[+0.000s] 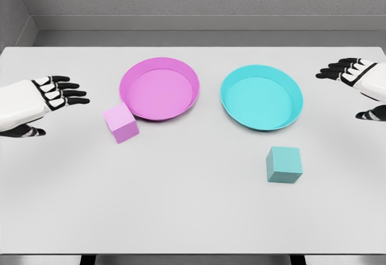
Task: Place the blocks in the corresponding plates according to their colors
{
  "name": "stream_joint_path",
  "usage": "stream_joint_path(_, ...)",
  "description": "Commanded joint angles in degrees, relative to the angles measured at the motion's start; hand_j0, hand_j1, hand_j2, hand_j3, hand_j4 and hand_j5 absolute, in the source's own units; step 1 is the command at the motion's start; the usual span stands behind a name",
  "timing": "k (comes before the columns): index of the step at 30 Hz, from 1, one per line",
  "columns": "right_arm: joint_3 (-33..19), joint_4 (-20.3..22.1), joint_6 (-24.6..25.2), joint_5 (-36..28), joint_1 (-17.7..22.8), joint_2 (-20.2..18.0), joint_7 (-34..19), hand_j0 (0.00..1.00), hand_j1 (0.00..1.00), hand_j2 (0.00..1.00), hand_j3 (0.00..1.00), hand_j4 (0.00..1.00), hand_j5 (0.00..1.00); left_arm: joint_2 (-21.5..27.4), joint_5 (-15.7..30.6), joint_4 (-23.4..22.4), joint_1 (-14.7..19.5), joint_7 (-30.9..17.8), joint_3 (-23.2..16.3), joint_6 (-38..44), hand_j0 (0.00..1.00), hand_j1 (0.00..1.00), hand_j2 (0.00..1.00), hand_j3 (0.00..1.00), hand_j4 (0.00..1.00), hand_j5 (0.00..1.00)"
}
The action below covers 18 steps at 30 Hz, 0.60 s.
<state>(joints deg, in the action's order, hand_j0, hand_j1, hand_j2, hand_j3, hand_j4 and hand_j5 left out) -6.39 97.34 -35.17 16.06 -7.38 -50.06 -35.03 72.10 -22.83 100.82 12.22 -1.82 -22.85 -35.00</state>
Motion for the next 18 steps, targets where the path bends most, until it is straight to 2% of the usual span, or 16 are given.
stream_joint_path(1,1.0,0.1,0.2,-0.3,0.0,0.1,0.0,1.0,1.0,1.0,1.0,1.0,1.0,-0.2,0.2,0.1,0.0,0.0,-0.5,0.0,1.0,1.0,1.0,1.0,1.0,1.0)
stream_joint_path(4,1.0,0.0,0.2,-0.3,-0.3,0.1,0.0,1.0,1.0,1.0,1.0,1.0,1.0,-0.6,0.1,0.2,0.4,-0.5,-1.0,0.0,1.0,1.0,1.0,1.0,1.0,1.0)
stream_joint_path(5,0.8,-0.3,0.2,-0.3,-0.3,-0.1,0.0,1.0,1.0,1.0,1.0,1.0,1.0,-0.6,0.0,0.2,2.9,-1.6,-2.7,0.0,1.0,1.0,1.0,1.0,1.0,1.0)
stream_joint_path(6,0.7,-0.6,0.2,-0.3,-0.4,-0.1,0.0,1.0,1.0,1.0,1.0,1.0,1.0,-0.9,-0.1,0.0,5.9,-1.6,-6.9,0.0,1.0,1.0,1.0,1.0,1.0,1.0)
stream_joint_path(8,0.6,-0.8,0.2,-0.3,-0.5,-0.3,0.0,1.0,1.0,1.0,1.0,1.0,1.0,-3.3,-1.0,-0.7,14.0,-1.9,-14.8,0.0,1.0,1.0,1.0,1.0,1.0,1.0)
stream_joint_path(9,0.6,-0.8,0.2,-0.2,-0.5,-0.5,0.0,1.0,1.0,1.0,1.0,1.0,1.0,-4.2,-1.6,-0.7,16.7,-3.9,-16.9,0.0,1.0,1.0,1.0,1.0,1.0,1.0)
stream_joint_path(10,0.7,-0.8,0.2,0.2,-0.6,-0.6,0.0,1.0,1.0,1.0,1.0,1.0,1.0,-4.6,-1.5,-0.5,17.7,-10.7,-17.4,0.0,1.0,1.0,1.0,1.0,1.0,1.0)
stream_joint_path(12,1.0,-0.5,0.2,4.1,-0.1,-0.6,0.0,1.0,1.0,1.0,1.0,1.0,1.0,-7.2,-1.5,-0.7,18.9,-16.9,-17.5,0.0,1.0,1.0,1.0,1.0,1.0,1.0)
stream_joint_path(13,1.3,-0.5,0.2,4.5,-0.2,-1.9,0.0,1.0,1.0,1.0,1.0,1.0,1.0,-7.3,-1.5,-0.8,19.1,-17.2,-17.6,0.0,1.0,1.0,1.0,1.0,1.0,1.0)
stream_joint_path(14,5.3,0.0,0.2,4.5,-1.5,-2.6,0.0,1.0,1.0,1.0,1.0,1.0,1.0,-7.4,-1.3,-0.9,19.1,-17.1,-17.8,0.0,1.0,1.0,1.0,1.0,1.0,1.0)
stream_joint_path(15,11.0,0.0,0.2,4.5,-4.9,-4.2,0.0,1.0,1.0,1.0,1.0,1.0,1.0,-7.7,-1.0,-0.8,19.3,-17.1,-17.7,0.0,1.0,1.0,1.0,1.0,1.0,1.0)
stream_joint_path(16,14.9,0.0,0.2,4.6,-6.2,-6.1,0.0,1.0,1.0,1.0,1.0,1.0,1.0,-8.4,0.2,-0.8,20.6,-17.0,-17.7,0.0,1.0,1.0,1.0,1.0,1.0,1.0)
stream_joint_path(17,15.0,0.0,0.2,4.7,-5.7,-6.1,0.0,1.0,1.0,1.0,1.0,1.0,1.0,-8.5,3.8,-0.9,20.7,-17.0,-17.7,0.0,1.0,1.0,1.0,1.0,1.0,1.0)
stream_joint_path(18,15.2,0.0,0.2,4.8,-5.7,-6.2,0.0,1.0,1.0,1.0,1.0,1.0,1.0,-8.6,4.5,-1.0,20.8,-16.8,-17.6,0.0,1.0,1.0,1.0,1.0,1.0,1.0)
